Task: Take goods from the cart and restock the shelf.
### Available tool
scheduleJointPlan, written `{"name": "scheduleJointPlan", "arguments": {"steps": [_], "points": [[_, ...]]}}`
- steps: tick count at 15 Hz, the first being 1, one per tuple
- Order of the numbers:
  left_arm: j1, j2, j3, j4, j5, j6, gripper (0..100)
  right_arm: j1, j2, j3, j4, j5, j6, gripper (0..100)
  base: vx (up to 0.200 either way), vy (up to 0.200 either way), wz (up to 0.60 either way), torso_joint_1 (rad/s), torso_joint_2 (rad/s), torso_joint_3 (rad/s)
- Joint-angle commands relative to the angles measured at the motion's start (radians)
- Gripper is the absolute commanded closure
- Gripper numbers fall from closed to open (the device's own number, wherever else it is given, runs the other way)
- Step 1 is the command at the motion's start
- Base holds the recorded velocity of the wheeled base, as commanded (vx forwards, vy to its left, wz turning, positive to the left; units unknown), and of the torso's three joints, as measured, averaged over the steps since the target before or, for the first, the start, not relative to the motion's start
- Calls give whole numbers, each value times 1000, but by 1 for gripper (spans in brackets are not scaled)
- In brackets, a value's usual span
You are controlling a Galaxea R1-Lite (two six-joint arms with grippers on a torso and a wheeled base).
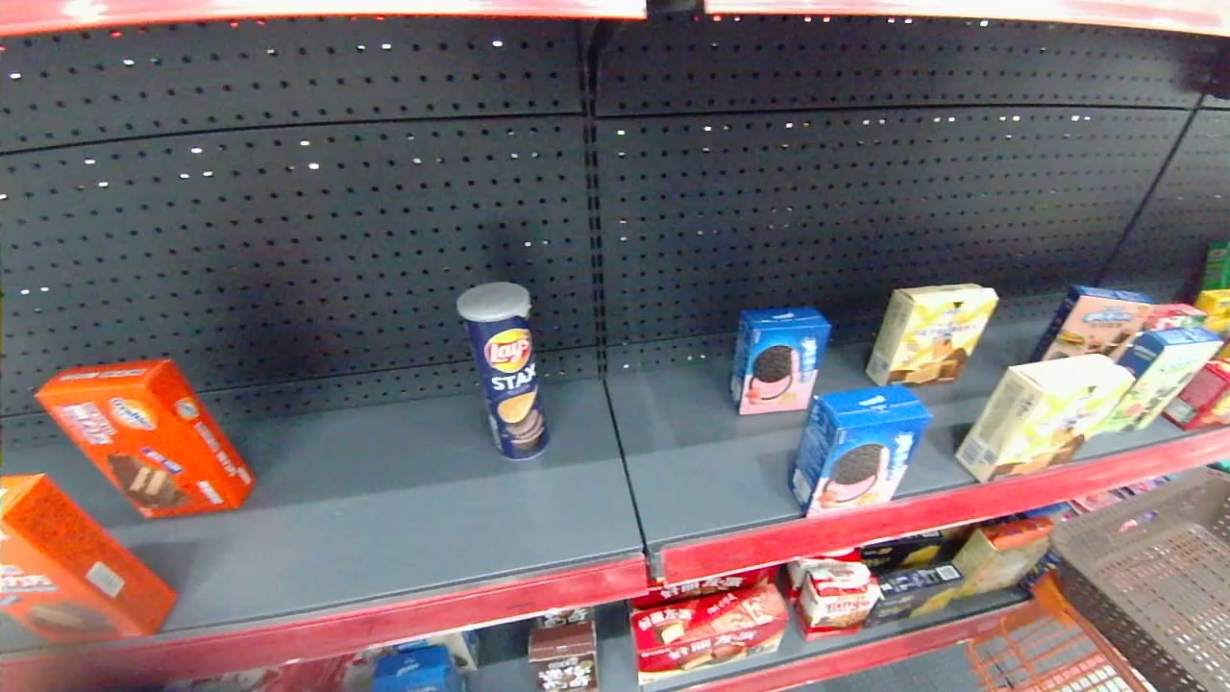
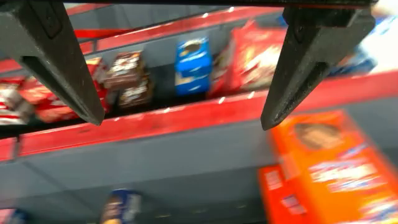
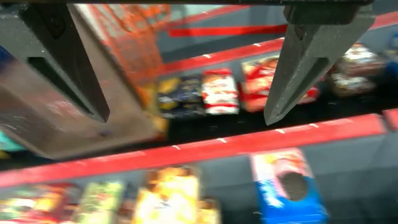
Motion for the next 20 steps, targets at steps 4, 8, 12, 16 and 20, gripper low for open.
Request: {"name": "scheduleJointPlan", "arguments": {"steps": [4,8,12,16,20], "points": [[0,0,0,-1,0,-1,0,48,-78,46,10,-39,-51,0,0,0,-600,72,-154,-80],[0,0,0,-1,0,0,0,37,-40,32,13,-62,-47,0,0,0,-600,83,-182,-96],[0,0,0,-1,0,0,0,-12,76,0,-6,-60,-2,0,0,0,-600,8,-20,-3],[0,1,0,1,0,0,0,-77,180,-20,-9,-60,5,0,0,0,-150,1,2,-1],[0,0,0,-1,0,0,0,-138,237,-22,-7,-60,5,0,0,0,0,0,0,0]]}}
